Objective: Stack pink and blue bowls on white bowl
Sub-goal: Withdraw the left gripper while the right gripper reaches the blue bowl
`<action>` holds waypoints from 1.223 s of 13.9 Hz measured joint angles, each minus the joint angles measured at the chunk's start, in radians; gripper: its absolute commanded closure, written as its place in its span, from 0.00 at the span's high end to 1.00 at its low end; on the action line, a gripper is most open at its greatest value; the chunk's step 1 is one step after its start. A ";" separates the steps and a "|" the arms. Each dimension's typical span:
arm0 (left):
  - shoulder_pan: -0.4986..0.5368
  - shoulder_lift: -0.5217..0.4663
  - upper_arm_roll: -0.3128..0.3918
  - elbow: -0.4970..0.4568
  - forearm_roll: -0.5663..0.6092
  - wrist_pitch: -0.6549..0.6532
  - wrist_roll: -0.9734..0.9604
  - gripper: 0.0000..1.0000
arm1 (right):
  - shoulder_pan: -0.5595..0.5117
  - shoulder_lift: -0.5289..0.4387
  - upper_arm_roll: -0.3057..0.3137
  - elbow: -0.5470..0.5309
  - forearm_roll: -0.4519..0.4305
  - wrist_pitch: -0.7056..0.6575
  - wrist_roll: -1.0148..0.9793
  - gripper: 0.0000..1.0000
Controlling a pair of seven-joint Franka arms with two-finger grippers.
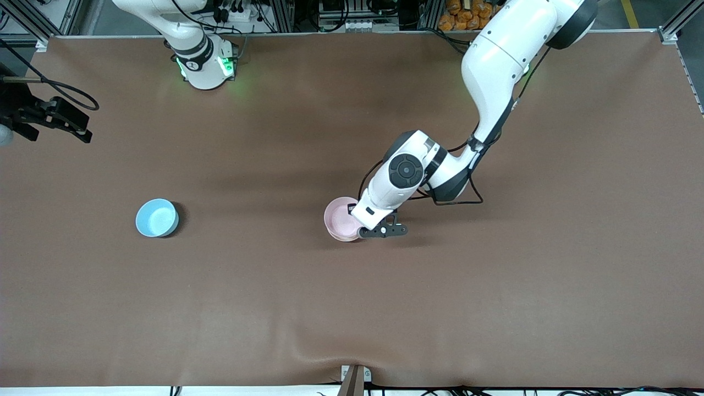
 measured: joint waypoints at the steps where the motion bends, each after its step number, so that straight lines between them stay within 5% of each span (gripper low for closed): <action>1: 0.000 0.000 0.000 0.000 0.000 0.000 0.000 1.00 | 0.000 0.000 0.000 0.000 0.000 0.000 0.000 1.00; 6: 0.008 -0.037 0.046 0.037 0.023 -0.102 0.000 1.00 | 0.000 0.001 0.000 0.000 0.000 0.000 0.000 1.00; 13: 0.209 -0.408 0.083 0.068 0.030 -0.546 0.022 1.00 | -0.078 0.065 -0.003 -0.003 -0.001 0.002 0.000 1.00; 17: 0.381 -0.550 0.086 0.054 0.033 -0.709 0.278 1.00 | -0.156 0.155 -0.004 -0.004 -0.001 0.002 -0.082 1.00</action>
